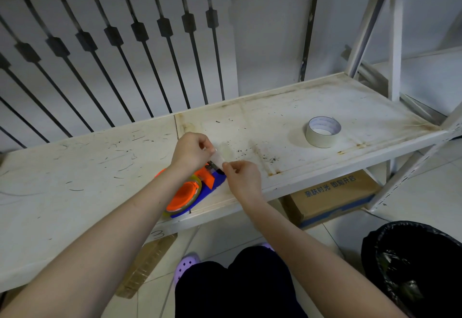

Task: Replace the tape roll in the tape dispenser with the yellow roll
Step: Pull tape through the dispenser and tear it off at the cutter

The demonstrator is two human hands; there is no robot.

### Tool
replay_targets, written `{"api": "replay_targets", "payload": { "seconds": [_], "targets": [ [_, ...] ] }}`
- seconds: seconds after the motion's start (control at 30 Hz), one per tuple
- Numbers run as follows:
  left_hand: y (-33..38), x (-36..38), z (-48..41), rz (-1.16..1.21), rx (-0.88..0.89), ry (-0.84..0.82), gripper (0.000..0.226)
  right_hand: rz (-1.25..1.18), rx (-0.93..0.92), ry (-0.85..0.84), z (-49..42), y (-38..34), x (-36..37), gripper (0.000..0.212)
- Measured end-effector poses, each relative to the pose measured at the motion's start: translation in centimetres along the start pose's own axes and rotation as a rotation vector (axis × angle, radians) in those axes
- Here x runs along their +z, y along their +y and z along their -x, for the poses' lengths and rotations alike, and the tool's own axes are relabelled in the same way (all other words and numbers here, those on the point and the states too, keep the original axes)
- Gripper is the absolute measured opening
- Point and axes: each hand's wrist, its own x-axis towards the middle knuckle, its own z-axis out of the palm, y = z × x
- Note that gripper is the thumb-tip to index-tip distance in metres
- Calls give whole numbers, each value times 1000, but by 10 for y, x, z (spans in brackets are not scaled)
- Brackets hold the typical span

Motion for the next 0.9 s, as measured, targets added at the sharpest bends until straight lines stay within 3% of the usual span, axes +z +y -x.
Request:
{"api": "replay_targets", "payload": {
  "seconds": [0.2, 0.3, 0.37, 0.47, 0.57, 0.7, 0.77, 0.9],
  "targets": [
    [-3, -3, 0, 51, -13, -16, 14, -206, 206, -141, -13, -13, -14, 25],
    [-2, -3, 1, 51, -11, -21, 14, -266, 347, -273, -24, -22, -15, 46],
    [-3, -4, 1, 62, -18, -27, 10, -296, 327, -273, -29, -20, -15, 48],
    [-3, -6, 2, 77, -34, -66, 9, -424, 209, -123, -33, -13, -14, 27],
    [-1, -7, 3, 35, -31, -103, 12, -596, 174, -116, -35, -7, -12, 17],
    [-1, -8, 2, -127, -30, -149, 21, -490, 113, -10, -34, -4, -11, 15],
    [1, -11, 3, -322, 37, -188, 28, -446, 88, 19, -34, -3, -10, 13],
    [8, -20, 11, -693, 141, -67, 43, -361, 56, 17, -36, -4, -8, 11]
  ]
}}
